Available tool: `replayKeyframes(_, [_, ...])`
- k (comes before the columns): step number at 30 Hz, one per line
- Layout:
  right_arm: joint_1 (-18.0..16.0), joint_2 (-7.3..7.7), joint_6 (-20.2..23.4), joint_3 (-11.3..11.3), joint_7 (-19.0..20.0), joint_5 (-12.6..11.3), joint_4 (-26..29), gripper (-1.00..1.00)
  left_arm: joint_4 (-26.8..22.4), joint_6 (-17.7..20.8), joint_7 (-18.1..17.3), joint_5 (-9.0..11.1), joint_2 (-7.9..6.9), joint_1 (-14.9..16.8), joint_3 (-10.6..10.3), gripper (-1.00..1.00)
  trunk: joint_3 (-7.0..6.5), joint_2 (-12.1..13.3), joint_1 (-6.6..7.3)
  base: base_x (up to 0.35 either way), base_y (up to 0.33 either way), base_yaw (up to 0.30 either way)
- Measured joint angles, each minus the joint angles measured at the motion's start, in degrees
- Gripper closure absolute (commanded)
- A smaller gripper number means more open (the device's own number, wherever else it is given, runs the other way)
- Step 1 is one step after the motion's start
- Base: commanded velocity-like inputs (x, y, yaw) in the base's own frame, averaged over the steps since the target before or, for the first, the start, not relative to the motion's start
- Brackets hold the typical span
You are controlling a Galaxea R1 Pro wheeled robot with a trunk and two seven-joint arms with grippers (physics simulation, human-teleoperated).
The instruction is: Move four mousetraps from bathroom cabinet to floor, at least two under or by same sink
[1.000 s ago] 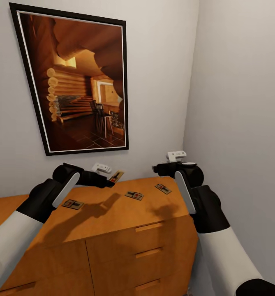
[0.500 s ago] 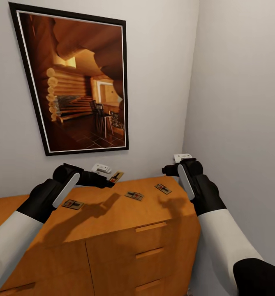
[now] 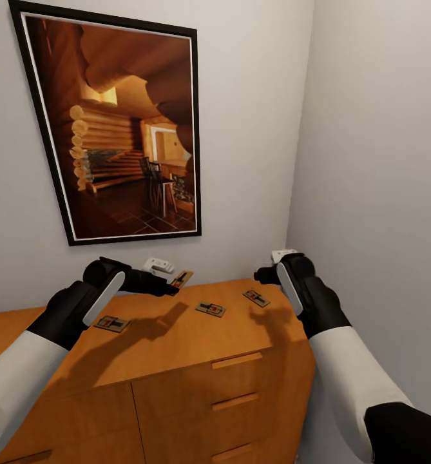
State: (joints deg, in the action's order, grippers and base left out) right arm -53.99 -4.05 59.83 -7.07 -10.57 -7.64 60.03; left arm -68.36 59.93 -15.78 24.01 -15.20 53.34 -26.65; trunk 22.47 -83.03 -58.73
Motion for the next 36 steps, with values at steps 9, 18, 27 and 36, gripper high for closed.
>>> replayKeyframes(9, [-0.4,0.14,0.0,0.0,0.1,-0.9,-5.8,-1.0,0.9,0.0,0.0,0.0,0.09,0.0,0.0,1.0,0.0,0.0,0.0,0.001,0.0,0.0])
replayKeyframes(18, [-3.3,0.17,0.0,0.1,0.8,-1.6,-14.8,-1.0,1.0,0.0,0.0,0.1,0.12,0.0,0.0,1.0,0.0,0.0,0.0,0.0,0.0,0.0])
replayKeyframes(27, [-4.4,0.17,0.0,0.1,1.6,-1.7,-15.5,-1.0,1.1,0.0,0.0,0.1,0.1,0.0,0.0,1.0,0.0,0.0,0.02,0.111,0.0,0.0])
replayKeyframes(36, [-4.5,0.17,0.0,0.2,1.7,-1.7,-15.6,-1.0,1.2,0.0,0.0,0.1,0.12,0.0,0.0,1.0,0.0,0.0,0.0,0.065,0.0,0.0])
